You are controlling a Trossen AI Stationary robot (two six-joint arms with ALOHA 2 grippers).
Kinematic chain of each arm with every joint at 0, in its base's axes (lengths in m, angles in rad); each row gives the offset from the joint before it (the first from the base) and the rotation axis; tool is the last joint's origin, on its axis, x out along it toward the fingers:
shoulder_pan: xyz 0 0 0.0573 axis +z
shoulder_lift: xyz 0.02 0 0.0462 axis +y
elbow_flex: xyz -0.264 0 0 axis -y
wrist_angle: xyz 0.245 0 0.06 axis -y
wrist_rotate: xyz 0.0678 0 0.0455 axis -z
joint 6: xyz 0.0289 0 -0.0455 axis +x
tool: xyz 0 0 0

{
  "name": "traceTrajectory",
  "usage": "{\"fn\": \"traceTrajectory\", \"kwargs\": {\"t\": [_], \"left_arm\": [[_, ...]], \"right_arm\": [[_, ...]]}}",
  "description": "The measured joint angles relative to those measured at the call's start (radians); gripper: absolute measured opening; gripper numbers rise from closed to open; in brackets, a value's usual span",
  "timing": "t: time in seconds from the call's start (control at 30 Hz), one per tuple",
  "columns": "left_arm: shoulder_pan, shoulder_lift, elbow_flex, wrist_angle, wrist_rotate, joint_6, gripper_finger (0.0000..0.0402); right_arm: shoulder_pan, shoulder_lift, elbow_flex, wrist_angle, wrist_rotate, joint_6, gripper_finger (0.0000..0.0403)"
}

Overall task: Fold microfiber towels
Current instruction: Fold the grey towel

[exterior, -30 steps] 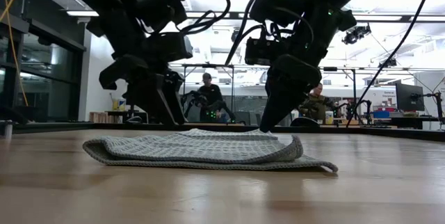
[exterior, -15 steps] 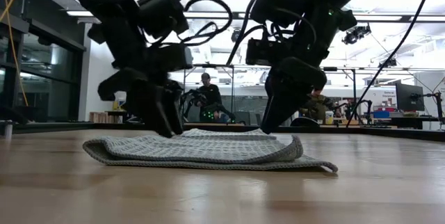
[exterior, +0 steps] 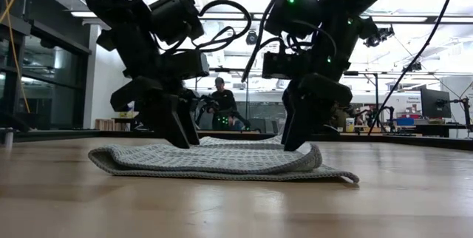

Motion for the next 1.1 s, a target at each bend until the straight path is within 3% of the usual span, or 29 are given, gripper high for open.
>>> {"fn": "traceTrajectory", "kwargs": {"t": [0.37,0.77,1.1], "left_arm": [[0.0,0.001,0.0,-0.005,-0.002,0.0,0.0209],[-0.001,0.001,0.0,-0.007,-0.024,0.0,0.0206],[-0.001,0.002,-0.001,-0.009,-0.024,-0.016,0.0107]], "right_arm": [[-0.019,0.013,0.002,0.003,-0.029,0.0,0.0206],[-0.02,0.014,0.002,-0.006,-0.021,0.007,0.0102],[-0.02,0.015,0.001,-0.009,-0.022,0.008,0.0027]]}}
